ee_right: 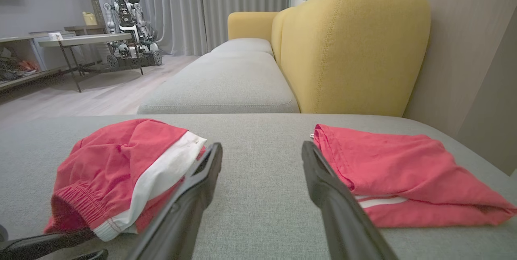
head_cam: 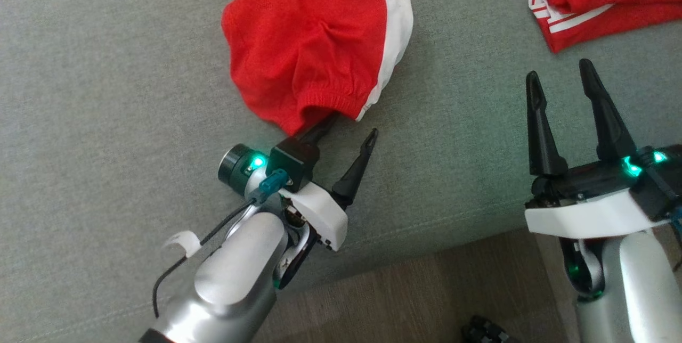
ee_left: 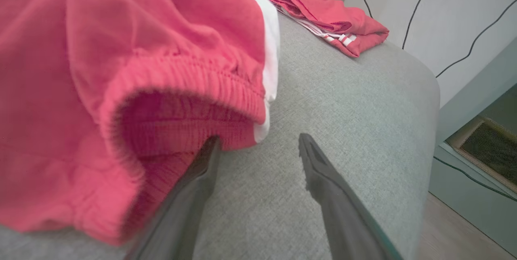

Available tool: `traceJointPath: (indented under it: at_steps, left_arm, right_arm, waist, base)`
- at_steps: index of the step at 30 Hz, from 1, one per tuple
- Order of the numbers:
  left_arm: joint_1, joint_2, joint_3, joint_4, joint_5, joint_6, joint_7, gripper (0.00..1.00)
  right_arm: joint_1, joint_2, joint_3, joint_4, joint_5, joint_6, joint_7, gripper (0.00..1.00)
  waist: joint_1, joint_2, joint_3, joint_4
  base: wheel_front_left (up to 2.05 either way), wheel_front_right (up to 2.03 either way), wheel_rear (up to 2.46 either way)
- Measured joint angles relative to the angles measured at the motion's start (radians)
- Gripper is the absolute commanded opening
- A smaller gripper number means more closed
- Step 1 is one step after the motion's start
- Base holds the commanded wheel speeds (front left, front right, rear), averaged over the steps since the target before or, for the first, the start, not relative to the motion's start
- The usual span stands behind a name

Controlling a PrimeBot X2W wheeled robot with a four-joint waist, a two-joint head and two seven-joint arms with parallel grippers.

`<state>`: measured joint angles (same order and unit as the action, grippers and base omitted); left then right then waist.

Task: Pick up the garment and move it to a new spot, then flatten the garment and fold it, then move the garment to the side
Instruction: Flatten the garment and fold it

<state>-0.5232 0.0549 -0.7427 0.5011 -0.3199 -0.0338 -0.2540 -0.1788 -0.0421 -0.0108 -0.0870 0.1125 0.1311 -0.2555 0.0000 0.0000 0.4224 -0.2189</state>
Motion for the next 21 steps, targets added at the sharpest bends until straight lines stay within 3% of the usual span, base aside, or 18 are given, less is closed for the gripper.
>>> traceJointPath:
  at_steps: [1,2,3,6,15,21]
  left_arm:
    - [0.000,0.000,0.000,-0.002,0.002,0.000,0.000,1.00]
    - [-0.001,0.000,-0.001,-0.004,0.002,0.001,0.000,0.86]
    - [-0.001,0.000,-0.001,-0.004,0.002,0.001,0.000,0.61]
    - [-0.012,0.000,-0.002,-0.010,0.025,0.009,0.000,0.00]
    - [-0.036,0.000,0.030,-0.103,0.057,0.005,0.000,0.00]
    - [-0.126,0.004,0.049,-0.145,0.114,-0.073,-0.002,0.00]
  right_arm:
    - [0.000,0.000,0.000,0.002,0.000,0.000,0.000,1.00]
    - [0.000,0.000,0.001,0.005,0.000,0.000,0.000,1.00]
    - [0.000,0.000,0.001,0.005,0.000,0.000,0.000,1.00]
    - [-0.002,0.000,0.003,0.010,0.000,0.000,0.000,1.00]
    - [-0.020,0.000,-0.003,0.023,0.000,0.000,0.000,1.00]
    - [-0.017,0.000,0.008,0.040,0.023,0.000,0.000,1.00]
  waist:
    - [0.0000,0.0000,0.003,-0.002]
    - [0.0000,0.0000,0.005,-0.003]
    - [0.0000,0.0000,0.005,-0.003]
    - [0.0000,0.0000,0.012,-0.008]
    - [0.0000,0.0000,-0.001,-0.013]
    - [0.0000,0.0000,-0.051,-0.007]
  base:
    - [0.00,0.00,0.00]
    - [0.00,0.00,0.00]
    - [0.00,0.00,0.00]
    - [0.00,0.00,0.00]
    - [0.00,0.00,0.00]
    - [0.00,0.00,0.00]
